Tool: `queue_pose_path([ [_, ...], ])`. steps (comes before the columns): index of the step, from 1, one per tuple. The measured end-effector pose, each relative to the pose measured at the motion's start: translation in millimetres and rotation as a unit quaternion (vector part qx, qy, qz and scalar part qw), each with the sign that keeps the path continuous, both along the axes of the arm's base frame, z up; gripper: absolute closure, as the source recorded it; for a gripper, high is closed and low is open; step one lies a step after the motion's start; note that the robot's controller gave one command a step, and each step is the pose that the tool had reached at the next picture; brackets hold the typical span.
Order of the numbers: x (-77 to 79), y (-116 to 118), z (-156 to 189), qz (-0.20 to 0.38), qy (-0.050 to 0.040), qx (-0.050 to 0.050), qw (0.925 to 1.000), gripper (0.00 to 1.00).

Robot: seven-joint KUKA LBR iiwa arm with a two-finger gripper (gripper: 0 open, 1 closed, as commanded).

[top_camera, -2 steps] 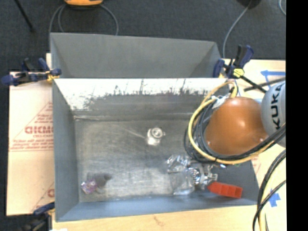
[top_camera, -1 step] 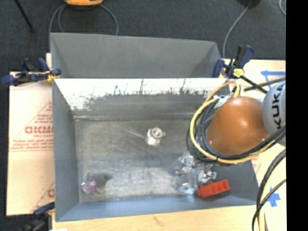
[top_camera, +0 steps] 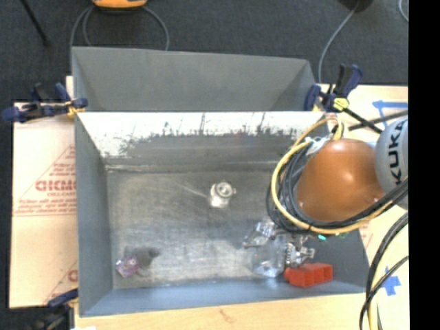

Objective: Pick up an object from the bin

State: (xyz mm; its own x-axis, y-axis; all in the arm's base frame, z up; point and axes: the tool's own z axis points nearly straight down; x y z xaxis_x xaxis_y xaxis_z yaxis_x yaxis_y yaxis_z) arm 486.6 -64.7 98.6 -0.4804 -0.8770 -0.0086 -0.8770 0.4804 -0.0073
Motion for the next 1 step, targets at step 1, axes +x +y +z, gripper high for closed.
queue_pose_path([
  [1, 66.7, 73.3, 21.7, -0.004, 0.0007, 0.000, 1.0000, 0.00],
])
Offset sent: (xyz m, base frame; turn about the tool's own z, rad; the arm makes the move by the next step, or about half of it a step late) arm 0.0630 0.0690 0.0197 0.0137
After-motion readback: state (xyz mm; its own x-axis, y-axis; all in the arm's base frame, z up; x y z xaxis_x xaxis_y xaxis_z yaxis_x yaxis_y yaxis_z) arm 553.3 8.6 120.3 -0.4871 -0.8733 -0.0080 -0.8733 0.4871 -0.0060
